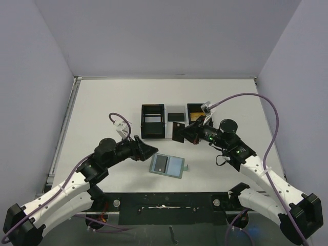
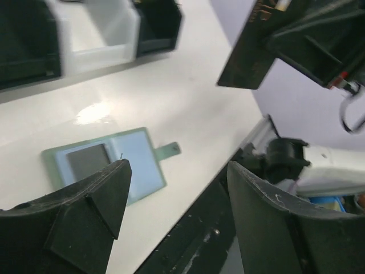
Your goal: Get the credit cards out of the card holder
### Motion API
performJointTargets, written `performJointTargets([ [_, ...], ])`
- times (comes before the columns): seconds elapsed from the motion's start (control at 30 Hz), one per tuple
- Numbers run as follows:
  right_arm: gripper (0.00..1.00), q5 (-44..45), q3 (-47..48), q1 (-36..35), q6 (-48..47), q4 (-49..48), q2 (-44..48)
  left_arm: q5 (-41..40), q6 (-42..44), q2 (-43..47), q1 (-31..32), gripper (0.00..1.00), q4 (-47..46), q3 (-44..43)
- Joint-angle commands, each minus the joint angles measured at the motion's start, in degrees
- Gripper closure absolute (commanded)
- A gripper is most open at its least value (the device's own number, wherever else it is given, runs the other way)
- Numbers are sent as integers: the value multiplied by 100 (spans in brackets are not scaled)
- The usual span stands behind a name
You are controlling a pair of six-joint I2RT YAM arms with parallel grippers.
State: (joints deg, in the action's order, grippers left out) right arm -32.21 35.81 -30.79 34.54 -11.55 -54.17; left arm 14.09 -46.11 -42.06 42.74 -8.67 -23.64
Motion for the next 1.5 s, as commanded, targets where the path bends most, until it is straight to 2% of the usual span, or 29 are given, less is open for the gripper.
performJointTargets([
  [0.0, 100, 2065, 154, -2, -1556, 1129, 301, -1268, 273, 169, -210, 31, 1701, -506],
  [0.23, 100, 3208, 390, -298, -3326, 841, -137, -1260, 281, -326, -1118, 30, 2331, -915],
  [0.4, 100, 3011, 962, -462, -4433, 964, -977, -1067, 259, -707, -1538, 30, 2253, -922],
  [0.57, 100, 2790, 1751, -469, -5047, 1292, -2146, -359, 166, -1174, -2014, 30, 1781, -985],
  [0.9, 100, 2986, 2846, -312, -6140, 1398, -3809, -72, 130, -1414, -2282, 30, 1473, -982],
  [1.2, 100, 3141, 3444, -207, -7059, 1269, -4720, 371, 331, -1783, -2327, 30, 1370, -1019],
  [1.47, 100, 3134, 3840, -93, -7682, 1369, -5359, 562, 355, -1602, -2336, 30, 1247, -923],
])
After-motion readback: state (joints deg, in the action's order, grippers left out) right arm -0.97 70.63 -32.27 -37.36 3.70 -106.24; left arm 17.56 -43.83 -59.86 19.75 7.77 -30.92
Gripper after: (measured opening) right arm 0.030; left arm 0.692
